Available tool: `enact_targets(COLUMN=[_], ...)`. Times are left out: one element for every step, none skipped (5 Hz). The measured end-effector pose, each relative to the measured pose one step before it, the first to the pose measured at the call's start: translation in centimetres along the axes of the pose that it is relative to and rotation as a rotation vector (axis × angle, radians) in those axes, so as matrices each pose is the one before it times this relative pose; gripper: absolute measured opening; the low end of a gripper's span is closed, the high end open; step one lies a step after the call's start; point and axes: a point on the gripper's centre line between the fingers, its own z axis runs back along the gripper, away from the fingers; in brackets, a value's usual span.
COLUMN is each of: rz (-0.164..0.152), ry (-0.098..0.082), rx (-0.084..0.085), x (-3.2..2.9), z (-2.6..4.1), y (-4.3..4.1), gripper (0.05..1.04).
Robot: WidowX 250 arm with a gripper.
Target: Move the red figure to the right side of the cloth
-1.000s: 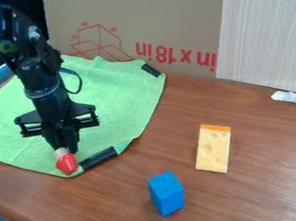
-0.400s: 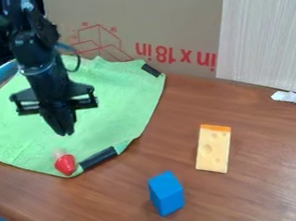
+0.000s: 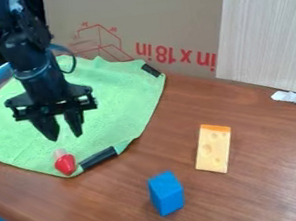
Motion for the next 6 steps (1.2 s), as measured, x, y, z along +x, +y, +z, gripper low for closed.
enact_targets(rz=[0.0476,0.0360,0.0110,0.0260,0.0211,0.0136], ry=[0.0170,-0.0016,0.0123,0.0105,0.0004,-0.0076], rx=[-0.0090,0.0024,0.0103,0.0005,-0.0038,-0.0002], x=[-0.567,-0.051,-0.459,-0.544,-0.384,-0.174], z=[-0.359,-0.134,-0.781,-0.846,-0.420,-0.282], y=[0.639,0.780,0.344,0.138,0.052,0.019], gripper=[0.937,1.003,1.000,1.000,0.972,0.698])
